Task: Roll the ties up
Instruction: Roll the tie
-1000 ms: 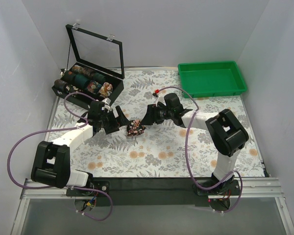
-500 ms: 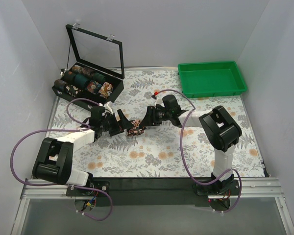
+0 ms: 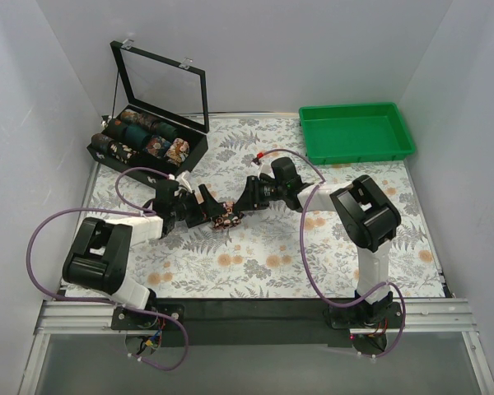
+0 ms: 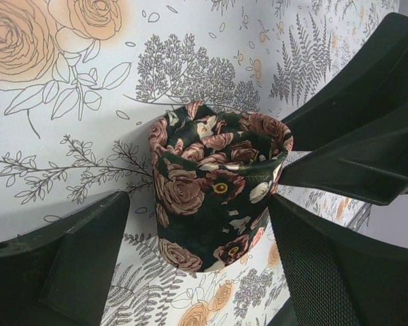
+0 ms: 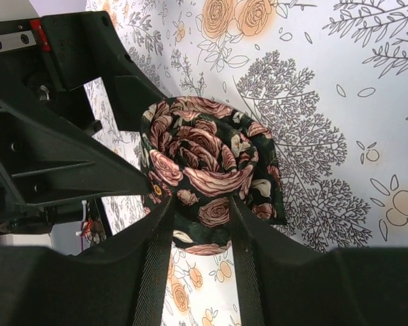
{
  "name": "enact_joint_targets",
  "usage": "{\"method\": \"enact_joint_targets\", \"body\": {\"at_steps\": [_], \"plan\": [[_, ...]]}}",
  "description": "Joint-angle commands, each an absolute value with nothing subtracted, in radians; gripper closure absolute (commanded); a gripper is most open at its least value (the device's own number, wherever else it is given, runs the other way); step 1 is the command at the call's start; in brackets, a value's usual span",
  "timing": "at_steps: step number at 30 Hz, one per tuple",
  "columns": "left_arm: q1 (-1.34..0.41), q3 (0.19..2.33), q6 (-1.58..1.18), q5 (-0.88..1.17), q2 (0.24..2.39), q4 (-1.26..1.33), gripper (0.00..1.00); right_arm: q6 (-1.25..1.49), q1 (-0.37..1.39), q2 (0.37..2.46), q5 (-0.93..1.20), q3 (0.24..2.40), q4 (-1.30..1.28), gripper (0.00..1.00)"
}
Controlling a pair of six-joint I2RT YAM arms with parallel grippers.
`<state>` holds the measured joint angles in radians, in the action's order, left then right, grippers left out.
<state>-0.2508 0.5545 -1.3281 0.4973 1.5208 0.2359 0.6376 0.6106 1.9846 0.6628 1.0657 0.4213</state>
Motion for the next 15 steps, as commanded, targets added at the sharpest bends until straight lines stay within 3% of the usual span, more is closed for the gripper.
{"method": "enact_joint_targets", "body": {"at_steps": [1,15], "plan": [[-0.252,0.566,-1.321,0.503,1.54,0.285,0.23,0.655,0.606,1.991,0.693,1.103,0.454,0.62],[-0.258,0.555,-1.35,0.578,1.601,0.327,0.23,0.672,0.586,2.036,0.71,1.104,0.463,0.66]]}}
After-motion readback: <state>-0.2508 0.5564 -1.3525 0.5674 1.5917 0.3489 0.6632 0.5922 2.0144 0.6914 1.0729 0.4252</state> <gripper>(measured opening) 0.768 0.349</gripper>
